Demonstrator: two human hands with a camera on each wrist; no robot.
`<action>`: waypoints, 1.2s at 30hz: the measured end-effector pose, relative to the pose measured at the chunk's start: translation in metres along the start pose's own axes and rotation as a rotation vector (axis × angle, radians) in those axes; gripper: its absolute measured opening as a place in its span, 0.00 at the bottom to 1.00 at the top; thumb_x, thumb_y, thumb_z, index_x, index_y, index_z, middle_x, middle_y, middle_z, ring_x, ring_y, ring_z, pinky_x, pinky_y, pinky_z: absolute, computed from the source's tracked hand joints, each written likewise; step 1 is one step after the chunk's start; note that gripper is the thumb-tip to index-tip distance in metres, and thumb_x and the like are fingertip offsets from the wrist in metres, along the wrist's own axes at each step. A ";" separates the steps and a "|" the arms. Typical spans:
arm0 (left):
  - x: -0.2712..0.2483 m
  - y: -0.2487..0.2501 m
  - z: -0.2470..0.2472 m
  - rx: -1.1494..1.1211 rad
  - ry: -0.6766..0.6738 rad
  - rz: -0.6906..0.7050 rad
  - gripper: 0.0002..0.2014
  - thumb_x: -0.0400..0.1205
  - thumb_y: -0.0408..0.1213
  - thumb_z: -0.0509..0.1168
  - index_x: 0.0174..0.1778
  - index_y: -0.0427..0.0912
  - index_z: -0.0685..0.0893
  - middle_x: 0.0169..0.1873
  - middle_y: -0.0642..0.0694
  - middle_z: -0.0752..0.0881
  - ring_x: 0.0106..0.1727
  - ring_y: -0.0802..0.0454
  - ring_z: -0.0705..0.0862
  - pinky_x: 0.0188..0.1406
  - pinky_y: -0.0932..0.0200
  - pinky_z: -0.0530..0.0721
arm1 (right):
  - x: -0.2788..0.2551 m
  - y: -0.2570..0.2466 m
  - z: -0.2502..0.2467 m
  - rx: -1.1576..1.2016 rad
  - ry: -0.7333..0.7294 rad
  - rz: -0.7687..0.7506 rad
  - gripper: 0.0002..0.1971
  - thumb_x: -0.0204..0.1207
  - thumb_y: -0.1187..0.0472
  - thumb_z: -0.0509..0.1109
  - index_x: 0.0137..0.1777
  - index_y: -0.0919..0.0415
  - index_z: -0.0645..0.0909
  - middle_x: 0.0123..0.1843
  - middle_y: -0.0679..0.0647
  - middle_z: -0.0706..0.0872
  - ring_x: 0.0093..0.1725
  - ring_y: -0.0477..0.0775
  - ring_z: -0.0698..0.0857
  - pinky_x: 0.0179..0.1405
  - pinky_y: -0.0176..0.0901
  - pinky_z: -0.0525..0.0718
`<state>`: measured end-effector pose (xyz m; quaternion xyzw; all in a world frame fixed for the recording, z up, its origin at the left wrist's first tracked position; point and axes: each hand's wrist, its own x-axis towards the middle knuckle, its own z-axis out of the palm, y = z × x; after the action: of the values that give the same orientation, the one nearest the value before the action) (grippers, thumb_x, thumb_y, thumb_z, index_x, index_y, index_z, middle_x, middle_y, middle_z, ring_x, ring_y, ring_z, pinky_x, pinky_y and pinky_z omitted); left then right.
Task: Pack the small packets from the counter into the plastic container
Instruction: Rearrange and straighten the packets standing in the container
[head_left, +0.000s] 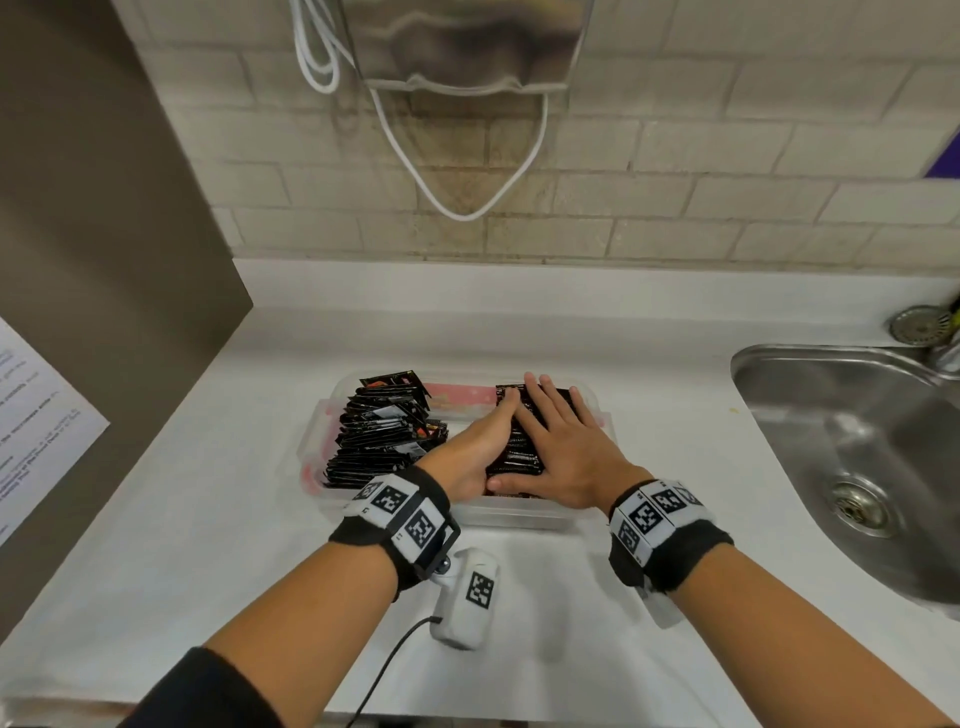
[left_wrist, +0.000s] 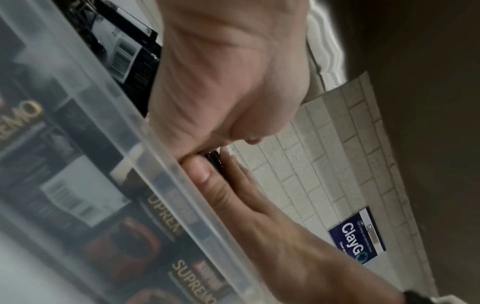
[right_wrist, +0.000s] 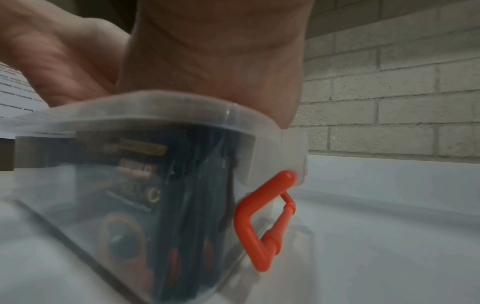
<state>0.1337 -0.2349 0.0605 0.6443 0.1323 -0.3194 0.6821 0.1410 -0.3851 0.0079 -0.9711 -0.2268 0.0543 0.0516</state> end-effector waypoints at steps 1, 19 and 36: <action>0.001 0.000 0.000 -0.015 0.005 -0.015 0.23 0.87 0.63 0.51 0.66 0.53 0.79 0.46 0.45 0.94 0.48 0.48 0.93 0.45 0.50 0.92 | 0.002 0.001 0.001 -0.005 0.008 0.002 0.60 0.63 0.13 0.43 0.86 0.51 0.32 0.87 0.57 0.32 0.86 0.55 0.30 0.85 0.60 0.34; -0.029 0.049 -0.046 0.894 -0.067 0.317 0.20 0.89 0.39 0.58 0.79 0.46 0.74 0.76 0.50 0.77 0.77 0.53 0.73 0.75 0.58 0.69 | 0.008 0.005 0.004 0.013 0.133 0.020 0.54 0.68 0.18 0.46 0.88 0.51 0.47 0.89 0.54 0.47 0.88 0.52 0.46 0.87 0.55 0.43; -0.008 0.036 -0.065 1.897 -0.155 0.239 0.22 0.80 0.23 0.60 0.66 0.49 0.78 0.54 0.47 0.83 0.52 0.46 0.78 0.59 0.49 0.77 | 0.008 0.006 0.003 0.055 0.132 0.035 0.53 0.68 0.18 0.50 0.88 0.49 0.48 0.89 0.50 0.46 0.88 0.50 0.44 0.87 0.54 0.43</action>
<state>0.1648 -0.1713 0.0850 0.9146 -0.2934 -0.2636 -0.0887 0.1501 -0.3864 0.0035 -0.9746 -0.2043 -0.0030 0.0922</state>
